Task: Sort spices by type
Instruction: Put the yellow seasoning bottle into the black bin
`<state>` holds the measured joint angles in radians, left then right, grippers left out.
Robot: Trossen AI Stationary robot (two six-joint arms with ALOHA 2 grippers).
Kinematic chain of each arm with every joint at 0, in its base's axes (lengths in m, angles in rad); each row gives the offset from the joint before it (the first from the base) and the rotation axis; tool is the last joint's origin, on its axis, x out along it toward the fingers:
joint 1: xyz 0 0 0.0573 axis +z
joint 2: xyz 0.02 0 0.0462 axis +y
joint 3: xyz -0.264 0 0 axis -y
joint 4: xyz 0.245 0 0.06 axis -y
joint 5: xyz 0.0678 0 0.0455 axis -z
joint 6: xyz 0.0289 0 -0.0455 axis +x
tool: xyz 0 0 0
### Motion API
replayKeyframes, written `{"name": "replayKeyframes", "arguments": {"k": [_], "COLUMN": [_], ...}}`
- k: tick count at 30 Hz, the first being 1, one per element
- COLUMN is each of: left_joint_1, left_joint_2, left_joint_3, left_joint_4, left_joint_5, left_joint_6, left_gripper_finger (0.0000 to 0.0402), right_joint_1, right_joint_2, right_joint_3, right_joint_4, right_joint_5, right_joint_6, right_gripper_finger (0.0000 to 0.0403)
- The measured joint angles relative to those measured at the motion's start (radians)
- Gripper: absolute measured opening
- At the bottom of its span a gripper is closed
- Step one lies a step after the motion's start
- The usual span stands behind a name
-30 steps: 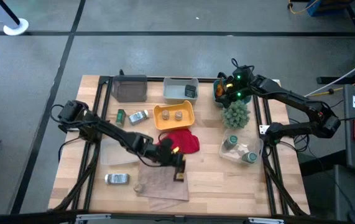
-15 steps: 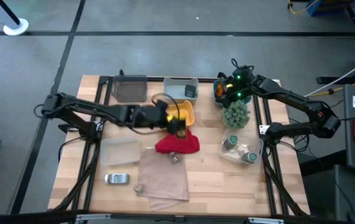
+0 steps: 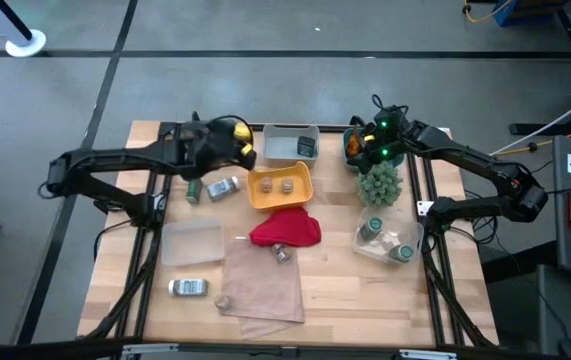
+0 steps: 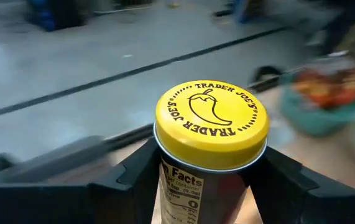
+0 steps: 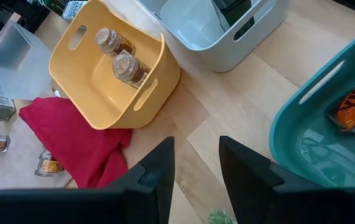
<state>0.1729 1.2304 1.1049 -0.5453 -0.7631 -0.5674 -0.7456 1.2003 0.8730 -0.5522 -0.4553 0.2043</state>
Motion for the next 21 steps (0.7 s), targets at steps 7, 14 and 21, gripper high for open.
{"name": "replayKeyframes", "arguments": {"k": [7, 14, 21], "left_joint_1": [0.11, 0.239, 0.347], "left_joint_2": [0.009, 0.01, 0.01], "left_joint_3": [-0.047, -0.217, -0.386], "left_joint_4": [-0.077, 0.096, 0.452], "left_joint_5": [-0.103, -0.172, -0.172], "left_joint_6": [-0.009, -0.008, 0.1], "left_gripper_finger": [0.0196, 0.0197, 0.0198], "right_joint_1": [0.0, 0.0, 0.0], "right_joint_2": [0.0, 0.0, 0.0], "right_joint_3": [0.0, 0.0, 0.0], "right_joint_4": [0.0, 0.0, 0.0], "right_joint_5": [-0.001, -0.001, 0.0], "right_joint_6": [0.0, 0.0, 0.0], "right_gripper_finger": [0.0127, 0.0127, 0.0127]}}
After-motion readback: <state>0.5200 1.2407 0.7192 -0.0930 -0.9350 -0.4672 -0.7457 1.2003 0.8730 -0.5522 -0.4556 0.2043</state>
